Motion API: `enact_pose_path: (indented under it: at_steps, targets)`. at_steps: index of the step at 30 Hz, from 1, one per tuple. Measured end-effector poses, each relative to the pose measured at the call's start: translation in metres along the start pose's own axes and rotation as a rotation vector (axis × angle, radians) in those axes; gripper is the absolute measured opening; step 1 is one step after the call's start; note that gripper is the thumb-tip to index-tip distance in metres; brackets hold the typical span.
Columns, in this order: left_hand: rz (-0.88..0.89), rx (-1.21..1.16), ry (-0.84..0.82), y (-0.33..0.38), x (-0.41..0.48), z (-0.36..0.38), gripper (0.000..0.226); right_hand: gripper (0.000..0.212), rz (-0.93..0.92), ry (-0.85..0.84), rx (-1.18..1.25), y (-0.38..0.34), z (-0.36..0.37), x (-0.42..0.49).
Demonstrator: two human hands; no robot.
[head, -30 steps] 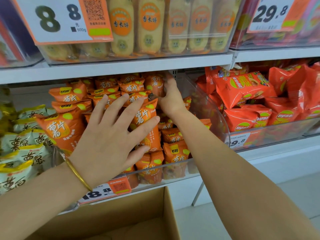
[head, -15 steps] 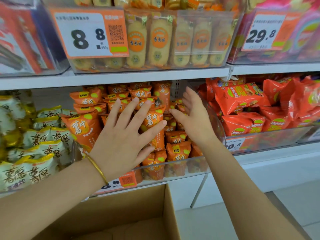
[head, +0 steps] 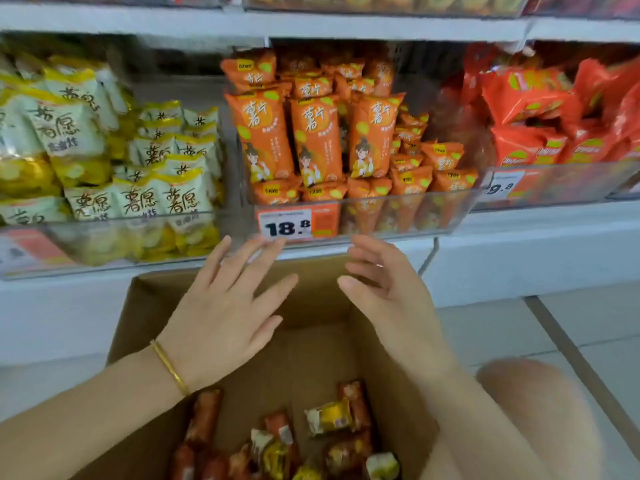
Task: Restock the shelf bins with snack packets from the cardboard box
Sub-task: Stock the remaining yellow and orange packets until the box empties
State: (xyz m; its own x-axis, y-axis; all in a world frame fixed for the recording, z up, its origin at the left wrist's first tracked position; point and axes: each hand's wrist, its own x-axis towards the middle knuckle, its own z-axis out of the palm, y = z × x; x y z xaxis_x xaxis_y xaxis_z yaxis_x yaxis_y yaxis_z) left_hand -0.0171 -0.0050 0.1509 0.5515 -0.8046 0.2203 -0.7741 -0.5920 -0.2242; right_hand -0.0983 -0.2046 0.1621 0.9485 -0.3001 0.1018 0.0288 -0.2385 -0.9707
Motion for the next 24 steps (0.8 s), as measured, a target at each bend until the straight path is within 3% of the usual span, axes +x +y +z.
enact_pose_path:
  at_steps: [4,7,9,14,16,18,24]
  targets:
    - [0.062,-0.029,-0.299,-0.006,-0.070,0.039,0.044,0.041,0.264,-0.020,-0.116,0.063,0.053,-0.058]
    - [0.118,-0.025,-0.502,-0.007,-0.090,0.052,0.055,0.042,0.395,-0.088,-0.262,0.102,0.079,-0.084]
    - [0.169,-0.043,-0.498,-0.005,-0.095,0.061,0.058,0.044,0.418,-0.162,-0.389,0.124,0.086,-0.080]
    - [0.207,-0.060,-0.665,0.007,-0.099,0.077,0.061,0.044,0.582,-0.212,-0.590,0.198,0.086,-0.066]
    - [0.221,-0.065,-0.722,0.010,-0.104,0.082,0.062,0.045,0.639,-0.314,-0.744,0.232,0.086,-0.070]
    - [0.223,-0.066,-0.786,0.012,-0.108,0.085,0.063,0.046,0.599,-0.437,-0.908,0.255,0.084,-0.071]
    - [0.209,-0.081,-0.920,0.012,-0.111,0.091,0.064,0.054,0.221,-0.796,-1.358,0.287,0.097,-0.060]
